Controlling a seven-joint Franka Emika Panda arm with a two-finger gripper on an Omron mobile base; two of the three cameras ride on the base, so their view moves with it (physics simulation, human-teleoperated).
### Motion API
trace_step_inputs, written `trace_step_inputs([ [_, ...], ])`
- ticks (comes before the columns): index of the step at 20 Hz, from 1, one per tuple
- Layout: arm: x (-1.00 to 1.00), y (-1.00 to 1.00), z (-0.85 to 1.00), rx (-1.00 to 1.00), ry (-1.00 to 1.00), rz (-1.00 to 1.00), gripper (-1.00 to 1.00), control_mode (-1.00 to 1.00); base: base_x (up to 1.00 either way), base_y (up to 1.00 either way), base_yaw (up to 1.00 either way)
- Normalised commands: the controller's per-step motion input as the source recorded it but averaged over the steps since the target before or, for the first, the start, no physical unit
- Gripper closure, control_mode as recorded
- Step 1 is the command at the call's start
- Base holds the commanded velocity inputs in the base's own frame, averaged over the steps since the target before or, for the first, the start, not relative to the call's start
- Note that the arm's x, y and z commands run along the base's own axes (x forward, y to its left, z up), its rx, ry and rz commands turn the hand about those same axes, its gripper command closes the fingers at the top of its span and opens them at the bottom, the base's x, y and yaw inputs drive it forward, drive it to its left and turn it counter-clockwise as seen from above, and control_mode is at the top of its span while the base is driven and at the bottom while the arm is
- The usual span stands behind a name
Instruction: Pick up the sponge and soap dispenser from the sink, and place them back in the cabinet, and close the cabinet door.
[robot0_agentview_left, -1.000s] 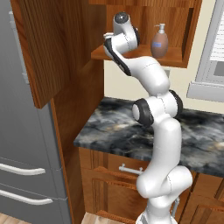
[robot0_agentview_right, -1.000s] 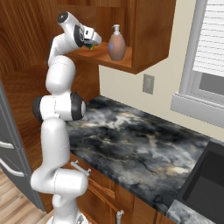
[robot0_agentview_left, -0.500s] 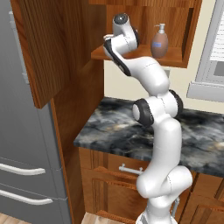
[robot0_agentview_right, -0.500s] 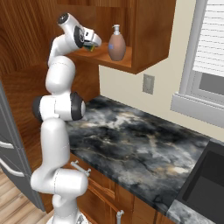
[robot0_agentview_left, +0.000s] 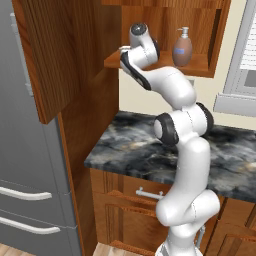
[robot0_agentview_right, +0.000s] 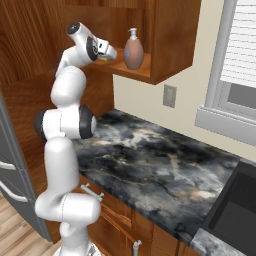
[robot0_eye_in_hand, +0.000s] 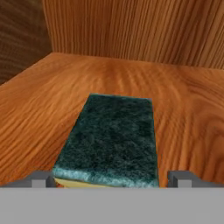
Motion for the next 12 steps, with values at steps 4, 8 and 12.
trace_step_inputs([
  [4,-0.10,0.00,-0.03,0.00,-0.20,0.00,-1.00,-1.00,0.00,0.00,0.00],
  [8,-0.33,0.00,0.11,0.00,-0.16,0.00,-1.00,-1.00,0.00,0.00,0.00],
  [12,-0.49,0.00,0.14,0.00,-0.05,0.00,-1.00,-1.00,0.00,0.00,0.00],
])
